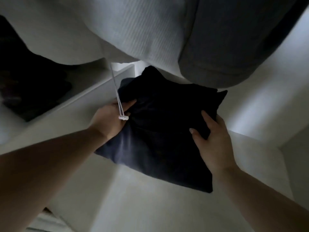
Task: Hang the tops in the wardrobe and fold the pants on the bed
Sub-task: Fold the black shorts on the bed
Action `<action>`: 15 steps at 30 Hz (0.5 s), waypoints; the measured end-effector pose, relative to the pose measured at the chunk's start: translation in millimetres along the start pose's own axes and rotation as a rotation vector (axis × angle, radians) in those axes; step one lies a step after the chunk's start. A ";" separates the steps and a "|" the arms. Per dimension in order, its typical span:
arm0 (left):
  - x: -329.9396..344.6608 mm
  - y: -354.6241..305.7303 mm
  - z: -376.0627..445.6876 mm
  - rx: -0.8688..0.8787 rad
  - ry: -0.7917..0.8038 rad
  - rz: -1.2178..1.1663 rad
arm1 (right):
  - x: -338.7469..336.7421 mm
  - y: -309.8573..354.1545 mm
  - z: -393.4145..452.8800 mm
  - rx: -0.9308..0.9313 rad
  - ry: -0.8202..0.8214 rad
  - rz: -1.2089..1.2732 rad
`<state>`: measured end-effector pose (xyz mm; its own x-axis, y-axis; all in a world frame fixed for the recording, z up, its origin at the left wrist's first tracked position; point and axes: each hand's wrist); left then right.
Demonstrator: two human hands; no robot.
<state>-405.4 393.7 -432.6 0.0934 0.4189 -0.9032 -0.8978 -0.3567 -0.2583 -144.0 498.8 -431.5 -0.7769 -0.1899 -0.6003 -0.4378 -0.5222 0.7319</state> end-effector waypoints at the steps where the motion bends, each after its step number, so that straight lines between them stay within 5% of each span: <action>1: 0.6 9.2 13.1 -0.004 0.018 0.040 | 10.8 0.3 13.7 -0.008 -0.003 0.010; 8: 16.8 42.6 58.1 -0.050 -0.023 0.188 | 79.9 -17.9 62.1 0.019 -0.007 0.093; 13: 52.2 40.6 59.9 -0.301 0.090 0.195 | 105.4 -57.3 64.0 0.209 0.180 0.057; 15: 61.5 32.9 56.5 -0.270 -0.004 0.241 | 105.1 -64.0 63.0 0.216 0.162 0.015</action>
<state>-453.5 454.9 -477.3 -0.1095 0.2989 -0.9480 -0.7475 -0.6534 -0.1197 -226.1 564.6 -521.1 -0.7089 -0.3360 -0.6202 -0.5268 -0.3325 0.7823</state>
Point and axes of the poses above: each hand's wrist, its own z-axis towards the middle knuckle, its own x-axis out of the palm, y = z × x, and after that the axes turned 1 degree about y, right-handed
